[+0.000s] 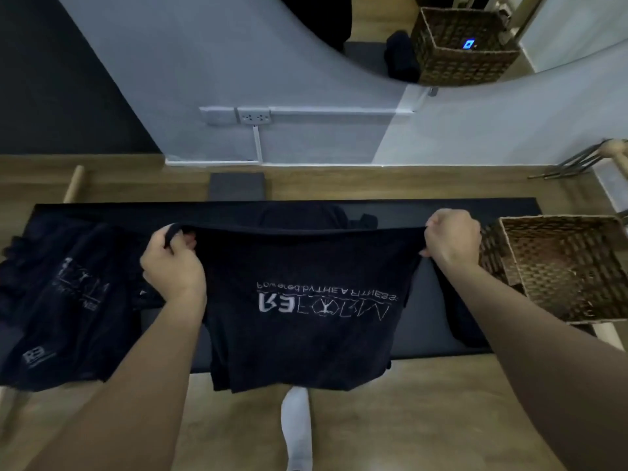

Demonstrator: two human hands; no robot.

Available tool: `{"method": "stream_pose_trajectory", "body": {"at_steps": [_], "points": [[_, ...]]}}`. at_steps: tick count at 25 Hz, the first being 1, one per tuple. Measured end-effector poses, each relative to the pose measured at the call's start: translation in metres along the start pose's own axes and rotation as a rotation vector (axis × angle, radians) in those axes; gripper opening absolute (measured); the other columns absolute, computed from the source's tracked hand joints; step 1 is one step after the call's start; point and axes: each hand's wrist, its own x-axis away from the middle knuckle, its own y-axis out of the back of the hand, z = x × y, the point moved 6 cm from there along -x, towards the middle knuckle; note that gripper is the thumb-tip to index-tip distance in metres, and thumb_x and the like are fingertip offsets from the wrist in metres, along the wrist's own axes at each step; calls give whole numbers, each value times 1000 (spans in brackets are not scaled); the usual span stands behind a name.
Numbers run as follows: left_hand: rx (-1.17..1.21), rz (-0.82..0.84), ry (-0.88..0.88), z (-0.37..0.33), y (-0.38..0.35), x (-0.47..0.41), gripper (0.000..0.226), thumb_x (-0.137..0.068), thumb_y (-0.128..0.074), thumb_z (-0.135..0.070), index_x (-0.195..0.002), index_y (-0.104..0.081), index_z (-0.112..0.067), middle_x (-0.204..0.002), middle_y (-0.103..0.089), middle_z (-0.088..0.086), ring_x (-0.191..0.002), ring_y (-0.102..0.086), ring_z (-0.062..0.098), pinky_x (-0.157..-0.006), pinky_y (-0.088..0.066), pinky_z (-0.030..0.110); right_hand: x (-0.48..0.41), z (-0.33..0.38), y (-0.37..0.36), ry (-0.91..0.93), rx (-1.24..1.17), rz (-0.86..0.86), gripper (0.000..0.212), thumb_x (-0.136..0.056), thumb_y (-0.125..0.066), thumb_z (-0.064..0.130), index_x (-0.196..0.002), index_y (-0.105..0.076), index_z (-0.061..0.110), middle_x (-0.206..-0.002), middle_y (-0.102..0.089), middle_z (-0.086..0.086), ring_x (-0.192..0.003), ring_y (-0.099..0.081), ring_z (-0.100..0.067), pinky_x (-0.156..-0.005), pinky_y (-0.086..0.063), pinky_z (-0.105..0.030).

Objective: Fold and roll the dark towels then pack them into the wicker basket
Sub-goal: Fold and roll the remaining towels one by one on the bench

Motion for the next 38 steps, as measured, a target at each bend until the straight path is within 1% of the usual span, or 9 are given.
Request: {"method": "stream_pose_trajectory", "body": {"at_steps": [5, 9, 15, 17, 21, 28, 32, 36, 38], "points": [[25, 137, 33, 55, -123, -101, 18, -99, -53, -24, -103, -69, -28, -99, -69, -3, -93, -69, 12, -81, -59, 29, -136, 26, -94, -67, -135, -108, 35, -88, -40, 21, -87, -70, 2, -90, -70, -18, -89, -69, -38, -83, -58, -47], [17, 287, 179, 118, -214, -155, 18, -102, -48, -30, -106, -66, -28, -106, -62, -7, -105, -65, 17, -76, -60, 27, -203, 27, -172, -12, 10, -148, 42, -97, -36, 21, -119, -62, -4, -125, -59, -23, -123, -50, -39, -104, -43, -40], [-71, 526, 266, 200, -268, -168, 57, -104, -46, -15, -154, -25, -34, -133, -51, -3, -115, -58, 21, -85, -60, 36, -234, -18, -281, -74, -364, -25, 31, -79, -46, 7, -90, -72, 19, -90, -67, 5, -76, -66, -11, -75, -61, -31], [-173, 552, 325, 244, -257, -145, 64, -103, -47, -15, -156, -17, -34, -122, -52, -4, -105, -63, 20, -82, -60, 35, -202, -50, -323, -93, -396, 61, 40, -75, -47, 3, -96, -70, 26, -87, -63, 15, -74, -66, -8, -73, -61, -30], [-315, 409, 533, 362, -171, -56, 32, -100, -50, -15, -131, -57, -12, -86, -64, 4, -64, -65, 17, -56, -56, 26, -91, -177, -396, -388, -413, 170, 29, -78, -53, 10, -95, -71, 26, -92, -68, 6, -90, -67, -18, -85, -58, -40], [-400, 16, 930, 502, 3, 96, 35, -94, -60, -8, -129, -54, -10, -101, -67, 9, -76, -66, 26, -64, -56, 34, 121, -327, -428, -1085, -561, 262, 14, -95, -50, 3, -102, -60, 10, -91, -62, -7, -72, -58, -15, -62, -52, -33], [-423, 1, 809, 539, 32, 77, 62, -93, -65, -17, -147, -37, -8, -138, -53, 12, -119, -59, 32, -90, -55, 41, 140, -368, -444, -1083, -610, 211, 43, -91, -64, 7, -129, -49, 20, -121, -58, -4, -105, -62, -21, -63, -61, -35], [-347, -31, 640, 551, 46, 50, 79, -83, -76, -9, -146, -32, -25, -133, -57, 1, -107, -66, 25, -59, -57, 26, 131, -376, -446, -966, -732, 92, 66, -85, -67, 0, -139, -41, 28, -116, -56, 9, -87, -61, -12, -61, -58, -31], [-370, -26, 587, 551, 53, 47, 79, -80, -80, -13, -143, -35, -27, -123, -62, 0, -98, -69, 23, -67, -59, 31, 123, -381, -448, -913, -737, 75, 61, -85, -69, 4, -135, -46, 28, -110, -58, 12, -80, -60, -10, -61, -54, -29]]}}
